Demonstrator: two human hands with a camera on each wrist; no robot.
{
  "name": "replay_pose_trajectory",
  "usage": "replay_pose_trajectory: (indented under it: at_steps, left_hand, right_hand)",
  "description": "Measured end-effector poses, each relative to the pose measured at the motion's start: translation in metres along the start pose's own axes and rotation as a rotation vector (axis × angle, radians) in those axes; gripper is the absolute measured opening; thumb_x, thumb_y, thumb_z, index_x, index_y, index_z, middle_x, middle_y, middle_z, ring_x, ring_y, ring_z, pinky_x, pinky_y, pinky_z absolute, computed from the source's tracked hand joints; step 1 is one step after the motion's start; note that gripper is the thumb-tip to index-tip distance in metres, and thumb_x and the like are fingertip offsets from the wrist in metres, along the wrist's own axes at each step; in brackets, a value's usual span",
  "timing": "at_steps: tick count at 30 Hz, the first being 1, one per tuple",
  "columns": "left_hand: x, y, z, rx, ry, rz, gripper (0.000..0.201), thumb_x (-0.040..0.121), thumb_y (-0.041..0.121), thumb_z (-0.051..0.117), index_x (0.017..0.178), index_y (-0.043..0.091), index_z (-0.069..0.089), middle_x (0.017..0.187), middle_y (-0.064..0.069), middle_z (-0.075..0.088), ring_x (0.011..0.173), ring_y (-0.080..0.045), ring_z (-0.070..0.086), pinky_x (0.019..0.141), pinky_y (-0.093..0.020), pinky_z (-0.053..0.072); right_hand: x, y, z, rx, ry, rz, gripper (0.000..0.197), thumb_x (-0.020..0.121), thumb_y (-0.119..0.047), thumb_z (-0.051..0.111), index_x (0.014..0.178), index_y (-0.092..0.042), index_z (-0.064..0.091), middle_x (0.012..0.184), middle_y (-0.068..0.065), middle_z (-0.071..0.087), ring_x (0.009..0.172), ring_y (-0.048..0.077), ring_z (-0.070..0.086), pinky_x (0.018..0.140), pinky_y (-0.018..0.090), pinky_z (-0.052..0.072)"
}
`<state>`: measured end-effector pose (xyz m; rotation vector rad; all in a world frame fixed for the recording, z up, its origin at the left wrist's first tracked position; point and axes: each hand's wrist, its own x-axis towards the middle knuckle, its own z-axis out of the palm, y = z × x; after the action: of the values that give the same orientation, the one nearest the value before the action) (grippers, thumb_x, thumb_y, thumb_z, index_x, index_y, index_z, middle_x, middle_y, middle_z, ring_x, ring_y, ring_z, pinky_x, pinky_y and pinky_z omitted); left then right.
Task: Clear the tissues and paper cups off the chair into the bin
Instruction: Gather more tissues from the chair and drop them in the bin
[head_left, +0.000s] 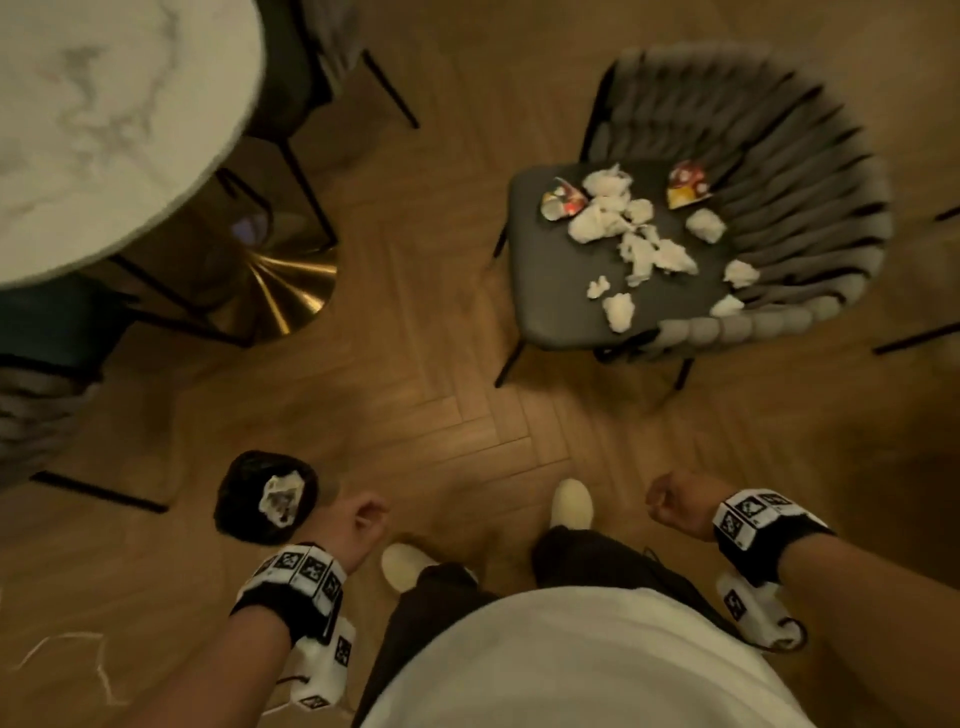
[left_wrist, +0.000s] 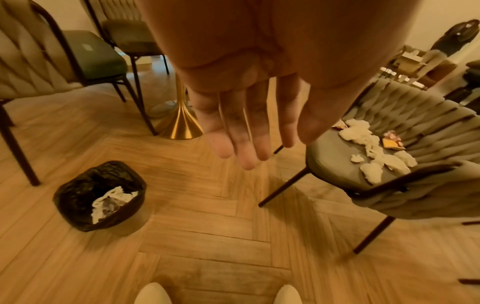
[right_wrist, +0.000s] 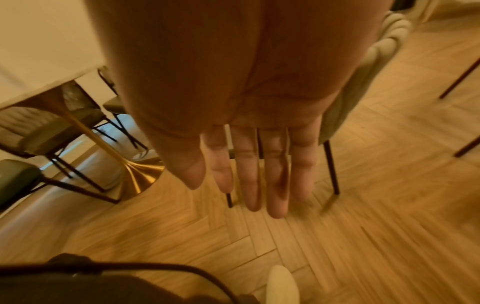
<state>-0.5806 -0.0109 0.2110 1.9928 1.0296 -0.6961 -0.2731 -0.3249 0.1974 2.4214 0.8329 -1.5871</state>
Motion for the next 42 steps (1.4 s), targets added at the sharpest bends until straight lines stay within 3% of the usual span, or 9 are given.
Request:
replay_pose_trajectory:
  at_steps: [4,7,16,21,27,29,35,38,42]
  left_hand:
    - [0.027,0.075,0.016,0.038,0.006,0.020,0.015,0.084,0.018,0.064,0.098,0.023,0.065,0.094,0.004,0.066,0.080,-0.009,0.060,0.072,-0.023,0.044]
    - [0.046,0.119,0.016,0.002,0.007,0.013,0.014,0.083,0.012,0.065,0.096,0.019,0.065,0.095,-0.002,0.066,0.082,-0.015,0.060,0.072,-0.024,0.044]
    - [0.143,0.219,-0.002,0.024,-0.097,0.072,0.013,0.085,0.014,0.062,0.096,0.021,0.062,0.098,0.000,0.062,0.086,-0.012,0.057,0.066,-0.018,0.043]
    - [0.211,0.275,-0.023,0.050,-0.128,0.150,0.016,0.084,0.017,0.062,0.085,0.033,0.058,0.095,0.002,0.063,0.093,-0.018,0.060,0.085,-0.035,0.051]
    - [0.275,0.350,-0.030,0.187,-0.186,0.230,0.022,0.086,0.020,0.058,0.108,0.019,0.059,0.110,-0.005,0.064,0.097,-0.021,0.060,0.090,-0.039,0.050]
    - [0.299,0.372,-0.024,0.290,-0.222,0.275,0.026,0.086,0.021,0.057,0.112,0.019,0.057,0.114,-0.006,0.062,0.101,-0.023,0.058,0.093,-0.040,0.049]
    - [0.376,0.406,0.035,0.518,-0.272,0.371,0.040,0.086,0.031,0.054,0.124,0.027,0.044,0.130,-0.009,0.046,0.114,-0.030,0.047,0.094,-0.044,0.046]
    - [0.418,0.409,0.072,0.667,-0.351,0.399,0.064,0.083,0.041,0.057,0.136,0.039,0.021,0.151,-0.012,0.015,0.133,-0.036,0.024,0.102,-0.056,0.037]
    - [0.459,0.412,0.110,0.766,-0.435,0.390,0.073,0.083,0.048,0.055,0.139,0.044,0.009,0.156,-0.014,-0.009,0.140,-0.043,0.003,0.104,-0.066,0.027]
  right_hand:
    - [-0.007,0.071,-0.015,0.052,-0.010,0.012,0.021,0.089,-0.026,0.055,0.097,-0.008,0.064,0.088,0.001,0.057,0.083,0.017,0.055,0.071,0.023,0.040]
    - [-0.009,0.108,-0.038,0.053,-0.017,0.035,0.011,0.088,-0.026,0.055,0.076,-0.024,0.056,0.089,0.001,0.059,0.086,0.022,0.060,0.074,0.028,0.045]
    - [0.018,0.139,-0.151,0.098,0.103,0.109,0.017,0.088,-0.028,0.057,0.096,-0.016,0.064,0.086,0.000,0.059,0.079,0.018,0.057,0.072,0.028,0.045]
    - [0.041,0.138,-0.240,0.049,0.152,0.151,0.022,0.087,-0.029,0.053,0.095,-0.014,0.065,0.090,0.005,0.068,0.083,0.022,0.062,0.074,0.034,0.052]
    - [0.105,0.146,-0.342,-0.052,0.137,0.243,0.017,0.087,-0.031,0.052,0.084,-0.015,0.059,0.103,0.012,0.067,0.090,0.031,0.061,0.072,0.031,0.046]
    - [0.138,0.153,-0.365,-0.081,0.096,0.261,0.029,0.085,-0.038,0.054,0.101,-0.015,0.062,0.110,0.011,0.064,0.095,0.032,0.060,0.074,0.030,0.043]
    - [0.259,0.190,-0.391,-0.027,0.037,0.352,0.034,0.080,-0.036,0.064,0.110,-0.020,0.063,0.093,0.004,0.054,0.094,0.033,0.060,0.079,0.031,0.047]
    - [0.321,0.211,-0.377,0.023,-0.009,0.394,0.041,0.078,-0.028,0.068,0.116,-0.017,0.055,0.120,0.011,0.059,0.110,0.035,0.057,0.093,0.038,0.049]
    - [0.384,0.232,-0.351,0.002,-0.023,0.471,0.076,0.076,-0.025,0.073,0.137,-0.013,0.029,0.141,0.018,0.039,0.127,0.040,0.040,0.104,0.047,0.041]
